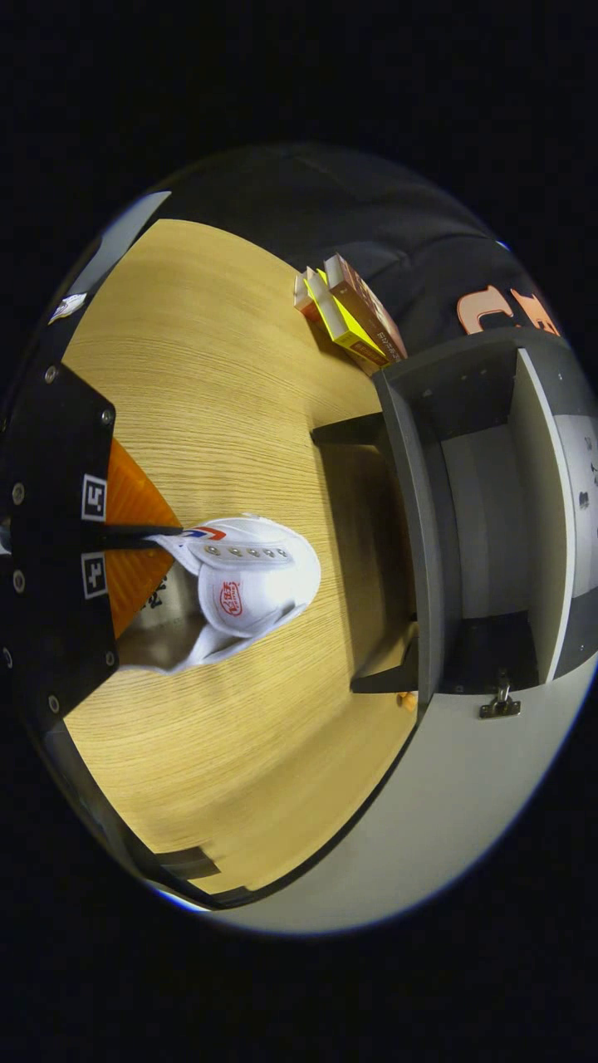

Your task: Open the shoe cabinet door, grab the shoes and put them into the shoe cabinet, then close the shoe cabinet door.

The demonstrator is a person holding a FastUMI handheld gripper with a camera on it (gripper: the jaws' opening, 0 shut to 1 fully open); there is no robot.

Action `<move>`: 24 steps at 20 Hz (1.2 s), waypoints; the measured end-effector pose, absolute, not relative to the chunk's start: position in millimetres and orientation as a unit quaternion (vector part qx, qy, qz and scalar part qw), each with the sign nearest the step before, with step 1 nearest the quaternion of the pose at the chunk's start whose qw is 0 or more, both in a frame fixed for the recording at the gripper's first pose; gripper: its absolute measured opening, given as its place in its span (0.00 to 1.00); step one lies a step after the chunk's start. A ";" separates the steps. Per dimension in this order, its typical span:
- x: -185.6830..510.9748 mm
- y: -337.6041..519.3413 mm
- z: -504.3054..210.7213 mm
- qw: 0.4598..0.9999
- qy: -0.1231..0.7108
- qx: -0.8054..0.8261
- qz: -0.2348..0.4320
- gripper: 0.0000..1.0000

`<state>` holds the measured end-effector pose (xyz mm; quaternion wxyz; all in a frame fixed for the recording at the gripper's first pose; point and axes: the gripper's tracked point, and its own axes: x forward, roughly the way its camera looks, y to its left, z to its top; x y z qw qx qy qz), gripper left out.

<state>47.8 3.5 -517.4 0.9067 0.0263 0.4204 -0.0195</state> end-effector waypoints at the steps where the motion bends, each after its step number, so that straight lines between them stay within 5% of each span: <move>1: 50.5 3.8 -510.3 0.911 0.411 0.020 -0.017 0.00; 9: 63.1 8.7 -441.5 0.933 0.359 -0.006 -0.005 0.00; 24: 139.7 11.6 -183.8 0.989 0.147 -0.031 0.007 0.00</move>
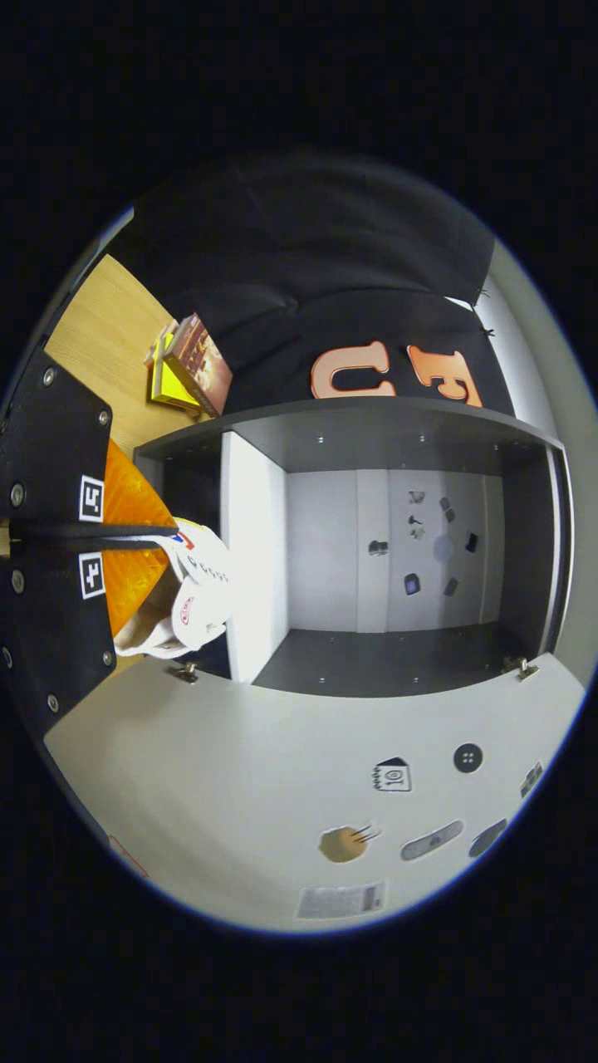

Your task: Open the shoe cabinet door, grab the shoes and put them into the shoe cabinet, then close the shoe cabinet door.

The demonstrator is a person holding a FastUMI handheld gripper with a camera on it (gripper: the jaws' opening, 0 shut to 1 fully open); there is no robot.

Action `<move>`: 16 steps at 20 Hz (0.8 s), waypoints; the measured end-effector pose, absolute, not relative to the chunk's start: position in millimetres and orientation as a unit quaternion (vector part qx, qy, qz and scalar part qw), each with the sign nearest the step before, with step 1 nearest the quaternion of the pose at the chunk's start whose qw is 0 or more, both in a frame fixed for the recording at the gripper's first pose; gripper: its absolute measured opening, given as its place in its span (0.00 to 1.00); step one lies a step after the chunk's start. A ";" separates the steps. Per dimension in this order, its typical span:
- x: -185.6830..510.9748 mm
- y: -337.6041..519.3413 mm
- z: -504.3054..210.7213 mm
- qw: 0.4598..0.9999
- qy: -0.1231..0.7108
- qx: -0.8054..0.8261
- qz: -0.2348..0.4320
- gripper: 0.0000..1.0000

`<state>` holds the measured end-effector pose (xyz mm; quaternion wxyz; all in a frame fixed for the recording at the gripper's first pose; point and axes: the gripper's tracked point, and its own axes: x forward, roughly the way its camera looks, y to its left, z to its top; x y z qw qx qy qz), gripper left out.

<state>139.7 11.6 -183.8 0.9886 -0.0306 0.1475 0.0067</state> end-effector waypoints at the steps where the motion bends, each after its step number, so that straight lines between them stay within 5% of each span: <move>1: 151.0 11.8 -175.3 0.989 0.141 -0.033 0.010 0.00; 9: 279.5 13.6 -143.7 0.992 0.123 -0.028 0.025 0.00; 16: 375.1 32.5 -183.5 0.985 0.160 -0.055 0.042 0.00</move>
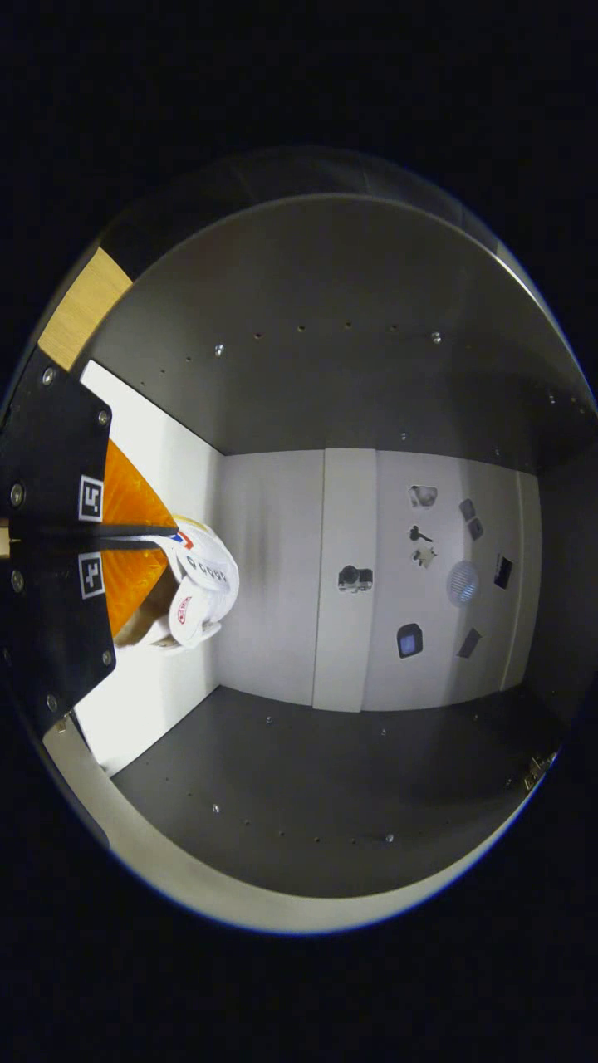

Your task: Open the shoe cabinet door, grab the shoes and put them into the shoe cabinet, then close the shoe cabinet door.

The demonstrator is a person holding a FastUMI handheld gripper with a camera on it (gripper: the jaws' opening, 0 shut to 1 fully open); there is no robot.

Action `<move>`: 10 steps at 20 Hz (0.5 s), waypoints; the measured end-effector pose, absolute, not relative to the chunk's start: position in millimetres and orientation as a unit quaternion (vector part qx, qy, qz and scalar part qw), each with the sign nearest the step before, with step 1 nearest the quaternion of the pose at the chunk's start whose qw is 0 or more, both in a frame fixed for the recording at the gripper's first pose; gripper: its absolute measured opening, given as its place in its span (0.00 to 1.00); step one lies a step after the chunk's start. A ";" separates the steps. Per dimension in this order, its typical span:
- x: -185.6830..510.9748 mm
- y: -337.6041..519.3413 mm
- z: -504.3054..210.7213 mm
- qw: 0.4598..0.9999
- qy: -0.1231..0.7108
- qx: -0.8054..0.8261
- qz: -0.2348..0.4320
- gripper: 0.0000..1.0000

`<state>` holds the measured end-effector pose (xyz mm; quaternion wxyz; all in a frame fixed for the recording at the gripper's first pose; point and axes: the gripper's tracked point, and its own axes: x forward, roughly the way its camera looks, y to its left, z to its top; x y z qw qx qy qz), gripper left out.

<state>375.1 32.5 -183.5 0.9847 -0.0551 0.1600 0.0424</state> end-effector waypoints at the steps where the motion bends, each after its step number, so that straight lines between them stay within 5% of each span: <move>1: 380.8 33.4 -189.3 0.983 0.166 -0.059 0.041 0.00; 7: 395.0 34.8 -203.3 0.981 0.179 -0.060 0.033 0.00; 10: 394.7 35.9 -204.3 0.981 0.179 -0.065 0.036 0.11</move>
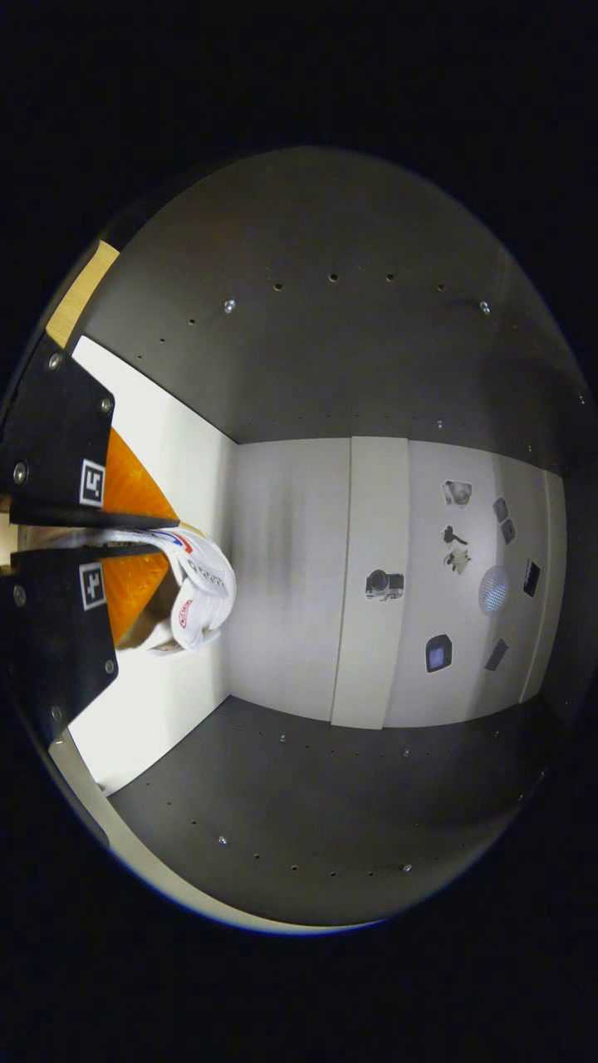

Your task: Open the shoe cabinet door, grab the shoes and put them into the shoe cabinet, then close the shoe cabinet door.

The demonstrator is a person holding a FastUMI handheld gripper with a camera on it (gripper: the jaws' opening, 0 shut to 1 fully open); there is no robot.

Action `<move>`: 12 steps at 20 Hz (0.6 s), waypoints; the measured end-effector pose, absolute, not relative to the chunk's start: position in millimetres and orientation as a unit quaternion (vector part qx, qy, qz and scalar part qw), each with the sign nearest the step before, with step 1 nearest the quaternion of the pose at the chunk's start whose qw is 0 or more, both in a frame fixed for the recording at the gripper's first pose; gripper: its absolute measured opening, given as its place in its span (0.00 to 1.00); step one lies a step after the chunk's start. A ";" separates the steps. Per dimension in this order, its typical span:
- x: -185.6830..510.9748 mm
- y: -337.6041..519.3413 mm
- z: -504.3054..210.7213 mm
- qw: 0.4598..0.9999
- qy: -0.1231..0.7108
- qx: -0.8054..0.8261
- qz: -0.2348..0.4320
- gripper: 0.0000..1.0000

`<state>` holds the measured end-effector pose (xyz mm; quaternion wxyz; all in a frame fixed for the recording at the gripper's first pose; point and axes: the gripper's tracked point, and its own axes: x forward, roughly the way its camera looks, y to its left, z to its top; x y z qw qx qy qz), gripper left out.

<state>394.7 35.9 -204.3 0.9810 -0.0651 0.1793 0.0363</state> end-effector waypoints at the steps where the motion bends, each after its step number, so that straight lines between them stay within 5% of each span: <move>1: 393.4 37.1 -203.0 0.981 0.177 -0.069 0.037 0.15; 6: 393.2 41.3 -200.3 0.982 0.170 -0.070 0.031 0.44; 12: 395.7 44.7 -199.1 0.980 0.179 -0.080 0.020 0.59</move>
